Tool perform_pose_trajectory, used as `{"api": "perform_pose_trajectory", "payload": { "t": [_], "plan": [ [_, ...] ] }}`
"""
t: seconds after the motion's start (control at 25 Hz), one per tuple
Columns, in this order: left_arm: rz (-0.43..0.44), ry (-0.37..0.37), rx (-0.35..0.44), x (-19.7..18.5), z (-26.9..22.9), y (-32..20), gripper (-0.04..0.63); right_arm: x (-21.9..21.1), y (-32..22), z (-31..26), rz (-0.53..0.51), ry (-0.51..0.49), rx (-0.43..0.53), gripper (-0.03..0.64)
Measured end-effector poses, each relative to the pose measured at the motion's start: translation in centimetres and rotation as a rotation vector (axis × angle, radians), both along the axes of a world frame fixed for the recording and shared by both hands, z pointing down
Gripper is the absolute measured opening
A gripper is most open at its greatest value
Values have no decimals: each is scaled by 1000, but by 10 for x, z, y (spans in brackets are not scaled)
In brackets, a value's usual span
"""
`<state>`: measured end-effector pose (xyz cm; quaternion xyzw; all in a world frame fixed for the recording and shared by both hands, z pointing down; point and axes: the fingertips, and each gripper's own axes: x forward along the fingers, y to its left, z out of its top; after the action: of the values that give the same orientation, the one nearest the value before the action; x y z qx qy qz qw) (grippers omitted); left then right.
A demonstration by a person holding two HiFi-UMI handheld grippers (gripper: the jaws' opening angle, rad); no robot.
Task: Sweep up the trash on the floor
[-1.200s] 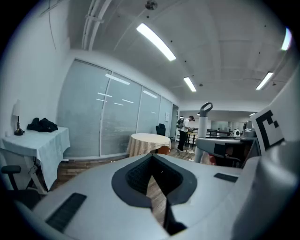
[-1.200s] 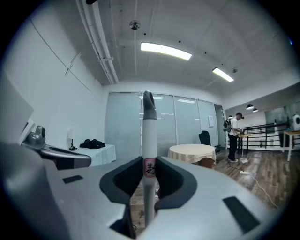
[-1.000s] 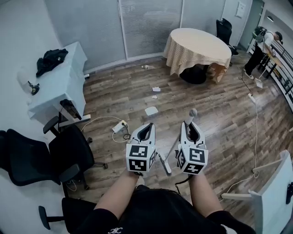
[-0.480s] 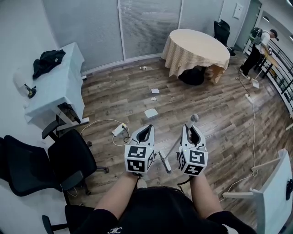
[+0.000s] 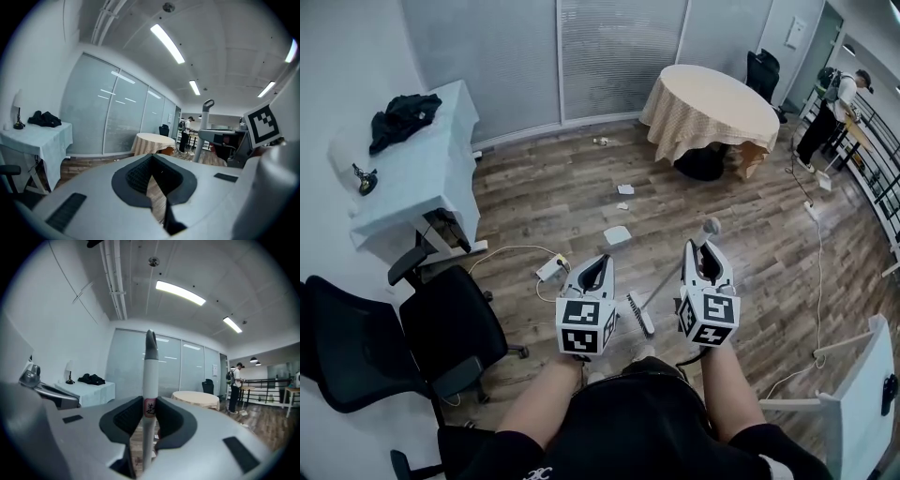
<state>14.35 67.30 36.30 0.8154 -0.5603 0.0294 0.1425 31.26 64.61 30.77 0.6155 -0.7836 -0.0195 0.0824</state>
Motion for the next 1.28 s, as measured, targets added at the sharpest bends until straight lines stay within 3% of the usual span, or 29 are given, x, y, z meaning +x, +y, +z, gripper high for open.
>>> {"api": "perform_pose_trajectory", "payload": {
  "t": [0.24, 0.48, 1.28],
  "plan": [
    [-39, 23, -33, -25, 13, -17, -5, -15, -34, 2, -27, 2, 7, 97],
    [-65, -9, -51, -31, 25, -57, -5, -21, -80, 18, -89, -8, -4, 97],
    [-46, -116, -160, 31, 41, -251, -5, 42, -251, 90, -184, -1, -154, 97]
  ]
}}
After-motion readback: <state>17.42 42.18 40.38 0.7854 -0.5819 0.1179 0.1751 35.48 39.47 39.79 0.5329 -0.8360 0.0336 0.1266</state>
